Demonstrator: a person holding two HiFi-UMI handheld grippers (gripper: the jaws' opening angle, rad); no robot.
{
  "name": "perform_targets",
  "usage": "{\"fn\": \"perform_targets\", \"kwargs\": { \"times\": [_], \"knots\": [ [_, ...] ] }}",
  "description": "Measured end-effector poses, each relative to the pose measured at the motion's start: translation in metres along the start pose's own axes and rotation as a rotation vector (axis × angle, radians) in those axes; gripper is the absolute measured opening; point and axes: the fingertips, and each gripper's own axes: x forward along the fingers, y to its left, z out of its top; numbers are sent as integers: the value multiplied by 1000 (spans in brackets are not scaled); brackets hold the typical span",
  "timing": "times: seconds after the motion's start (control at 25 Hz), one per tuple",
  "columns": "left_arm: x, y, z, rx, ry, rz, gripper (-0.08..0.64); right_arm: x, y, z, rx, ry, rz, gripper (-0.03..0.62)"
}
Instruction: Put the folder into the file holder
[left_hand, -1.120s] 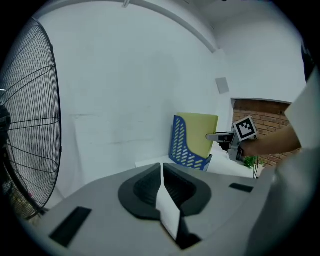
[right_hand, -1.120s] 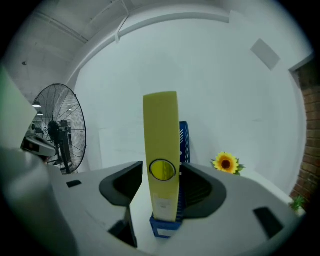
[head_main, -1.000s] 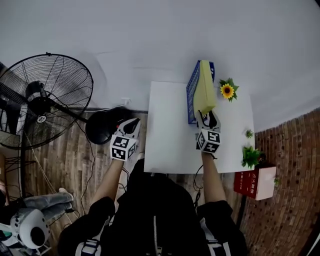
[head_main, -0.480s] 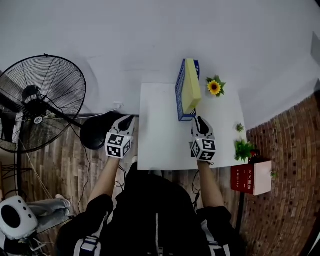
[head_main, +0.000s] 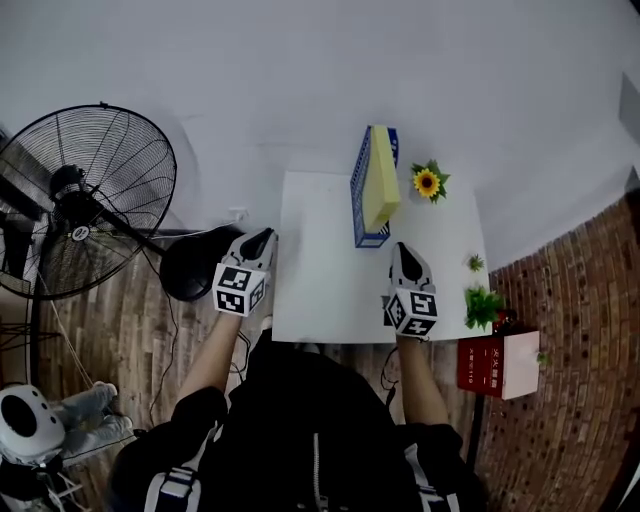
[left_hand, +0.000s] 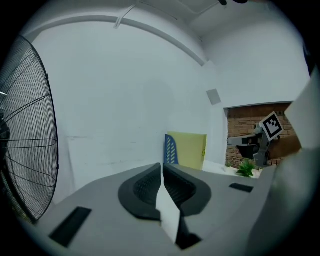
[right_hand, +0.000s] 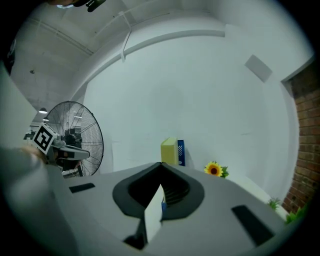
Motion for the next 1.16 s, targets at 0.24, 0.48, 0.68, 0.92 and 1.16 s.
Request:
{"fn": "perform_targets", "kwargs": {
  "times": [0.24, 0.48, 0.68, 0.92, 1.16],
  "knots": [
    [0, -5, 3, -6, -18, -12, 35, -2, 3, -6, -13, 16, 17, 8],
    [-2, -6, 5, -13, -30, -14, 23, -2, 4, -11, -12, 23, 23, 8],
    [-2, -6, 4, -14, -33, -14, 21, 0, 5, -12, -10, 18, 27, 8],
    [-4, -7, 5, -16, -37, -21, 21, 1, 11, -9, -16, 12, 33, 8],
    [1, -14, 2, -12, -43, -72, 21, 6, 11, -13, -8, 20, 33, 8]
  ]
}}
